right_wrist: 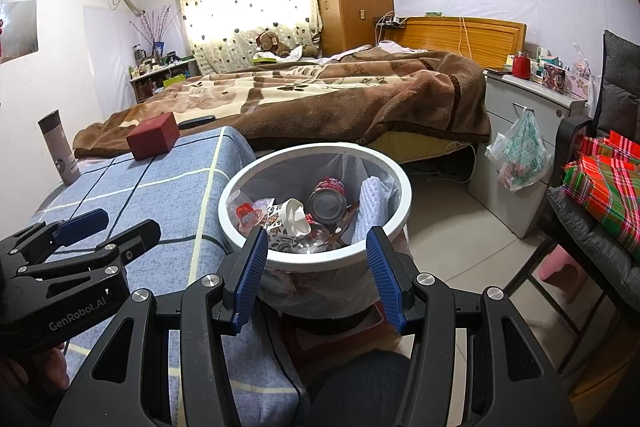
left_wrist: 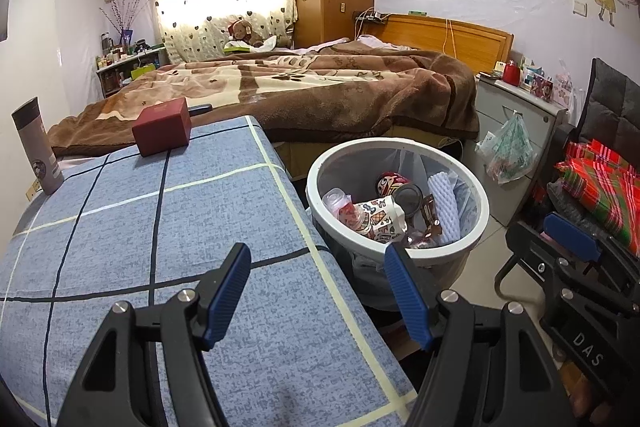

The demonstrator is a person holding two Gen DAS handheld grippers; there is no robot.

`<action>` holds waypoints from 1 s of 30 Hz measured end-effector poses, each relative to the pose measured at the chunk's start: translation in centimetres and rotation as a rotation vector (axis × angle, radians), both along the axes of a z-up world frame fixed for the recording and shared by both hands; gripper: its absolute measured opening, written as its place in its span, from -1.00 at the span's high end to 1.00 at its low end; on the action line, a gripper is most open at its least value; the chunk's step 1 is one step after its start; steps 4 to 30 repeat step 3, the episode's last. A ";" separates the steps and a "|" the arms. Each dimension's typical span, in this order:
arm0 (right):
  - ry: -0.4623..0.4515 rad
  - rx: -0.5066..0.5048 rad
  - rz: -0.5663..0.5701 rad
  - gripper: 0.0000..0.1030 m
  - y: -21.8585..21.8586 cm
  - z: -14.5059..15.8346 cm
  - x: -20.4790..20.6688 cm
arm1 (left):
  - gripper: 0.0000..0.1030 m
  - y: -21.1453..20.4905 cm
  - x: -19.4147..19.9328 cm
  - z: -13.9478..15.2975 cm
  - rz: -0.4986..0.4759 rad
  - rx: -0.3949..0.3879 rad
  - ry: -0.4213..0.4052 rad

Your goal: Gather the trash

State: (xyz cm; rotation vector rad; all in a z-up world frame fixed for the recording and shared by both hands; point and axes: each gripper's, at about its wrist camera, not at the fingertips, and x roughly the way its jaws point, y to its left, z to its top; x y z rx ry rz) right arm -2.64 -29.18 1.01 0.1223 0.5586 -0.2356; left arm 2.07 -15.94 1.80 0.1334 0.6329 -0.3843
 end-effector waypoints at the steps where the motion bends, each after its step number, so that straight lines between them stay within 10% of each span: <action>1: 0.000 -0.001 -0.001 -0.02 0.0 0.0 0.0 | -0.39 -0.1 0.0 0.0 -0.002 0.001 0.001; 30: -0.001 0.000 0.000 -0.02 0.0 0.1 0.0 | -0.39 -0.1 0.0 0.0 -0.001 0.002 0.000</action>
